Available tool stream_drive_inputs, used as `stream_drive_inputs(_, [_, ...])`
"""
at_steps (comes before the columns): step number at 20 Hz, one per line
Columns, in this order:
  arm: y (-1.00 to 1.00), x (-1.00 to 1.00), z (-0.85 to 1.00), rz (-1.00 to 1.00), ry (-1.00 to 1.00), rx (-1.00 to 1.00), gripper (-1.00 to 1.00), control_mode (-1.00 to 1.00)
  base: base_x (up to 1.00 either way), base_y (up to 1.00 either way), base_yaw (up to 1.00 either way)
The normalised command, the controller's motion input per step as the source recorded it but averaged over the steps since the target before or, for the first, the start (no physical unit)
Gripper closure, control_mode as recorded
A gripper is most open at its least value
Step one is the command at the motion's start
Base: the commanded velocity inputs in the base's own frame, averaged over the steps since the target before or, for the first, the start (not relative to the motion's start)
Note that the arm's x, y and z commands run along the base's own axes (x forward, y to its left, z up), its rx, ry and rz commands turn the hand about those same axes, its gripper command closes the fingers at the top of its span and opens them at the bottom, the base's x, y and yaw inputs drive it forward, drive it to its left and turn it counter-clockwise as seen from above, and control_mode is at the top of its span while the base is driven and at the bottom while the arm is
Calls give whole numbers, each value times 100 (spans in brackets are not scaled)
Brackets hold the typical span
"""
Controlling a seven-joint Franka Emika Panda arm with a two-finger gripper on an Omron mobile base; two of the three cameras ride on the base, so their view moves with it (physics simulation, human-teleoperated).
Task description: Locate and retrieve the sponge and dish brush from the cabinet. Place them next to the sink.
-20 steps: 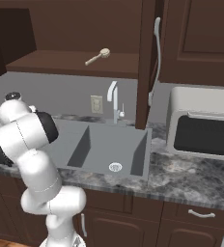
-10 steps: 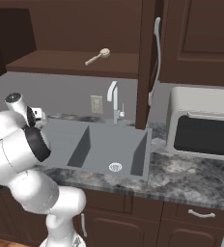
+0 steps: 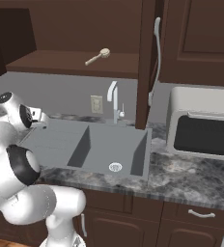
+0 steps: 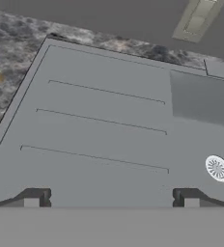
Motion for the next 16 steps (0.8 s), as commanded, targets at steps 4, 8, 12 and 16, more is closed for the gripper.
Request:
stream_drive_inputs(4, [-41, -37, 39, -15, -3, 1, -100, -100, 0, 0, 0])
stream_drive_inputs(8, [-44, -49, 36, -13, -4, 2, -100, -100, 0, 0, 0])
stream_drive_inputs(12, [-36, -50, 38, -14, -11, 4, -100, -100, 0, 0, 0])
stream_drive_inputs(16, [-26, -42, 40, -13, -18, 6, -100, -100, 0, 0, 0])
